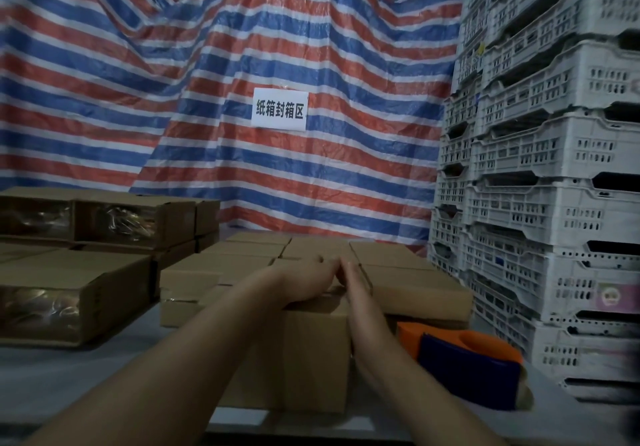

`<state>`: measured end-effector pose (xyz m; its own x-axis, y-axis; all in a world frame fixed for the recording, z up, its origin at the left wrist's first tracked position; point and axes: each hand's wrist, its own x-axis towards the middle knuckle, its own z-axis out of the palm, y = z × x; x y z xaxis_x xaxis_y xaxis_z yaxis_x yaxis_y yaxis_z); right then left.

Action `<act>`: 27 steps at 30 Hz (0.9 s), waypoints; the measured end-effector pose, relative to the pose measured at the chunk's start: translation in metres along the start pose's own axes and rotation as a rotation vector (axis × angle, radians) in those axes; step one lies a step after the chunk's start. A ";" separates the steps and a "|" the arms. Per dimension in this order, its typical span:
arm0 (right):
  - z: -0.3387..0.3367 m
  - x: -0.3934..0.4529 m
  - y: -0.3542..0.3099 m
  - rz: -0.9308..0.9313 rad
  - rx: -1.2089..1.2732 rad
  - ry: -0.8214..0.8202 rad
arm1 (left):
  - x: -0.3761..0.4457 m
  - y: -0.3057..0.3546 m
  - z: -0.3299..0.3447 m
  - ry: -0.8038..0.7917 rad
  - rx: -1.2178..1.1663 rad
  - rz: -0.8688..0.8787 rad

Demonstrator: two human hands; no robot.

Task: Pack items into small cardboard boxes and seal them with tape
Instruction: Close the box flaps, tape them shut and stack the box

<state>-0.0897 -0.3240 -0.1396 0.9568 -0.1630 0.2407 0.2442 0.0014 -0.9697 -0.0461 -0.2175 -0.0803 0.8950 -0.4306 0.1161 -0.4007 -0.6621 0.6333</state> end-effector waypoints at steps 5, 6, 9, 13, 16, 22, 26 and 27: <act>-0.004 0.002 0.028 0.026 0.227 0.030 | -0.006 -0.001 0.001 0.180 -0.271 0.034; -0.005 0.000 0.032 0.062 0.219 0.037 | -0.010 -0.001 0.000 0.276 -0.370 0.074; -0.007 -0.004 0.037 0.183 0.182 0.021 | -0.023 -0.009 -0.016 0.612 -0.535 0.164; -0.008 -0.010 0.034 0.213 0.061 0.045 | -0.052 -0.051 -0.041 0.837 -0.455 0.208; -0.010 -0.011 0.033 0.099 -0.044 0.043 | -0.073 -0.087 -0.033 0.772 -0.454 0.091; -0.011 -0.026 0.040 -0.032 -0.230 -0.100 | -0.089 -0.120 0.012 0.392 -0.702 -0.080; -0.011 -0.026 0.044 -0.078 -0.228 -0.126 | -0.091 -0.126 0.020 0.365 -0.695 -0.115; -0.011 -0.025 0.046 -0.078 -0.212 -0.128 | -0.092 -0.126 0.020 0.368 -0.698 -0.109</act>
<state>-0.1044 -0.3309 -0.1905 0.9519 -0.0288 0.3050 0.2921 -0.2152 -0.9319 -0.0817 -0.1069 -0.1858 0.9781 -0.0752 0.1940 -0.2009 -0.0996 0.9745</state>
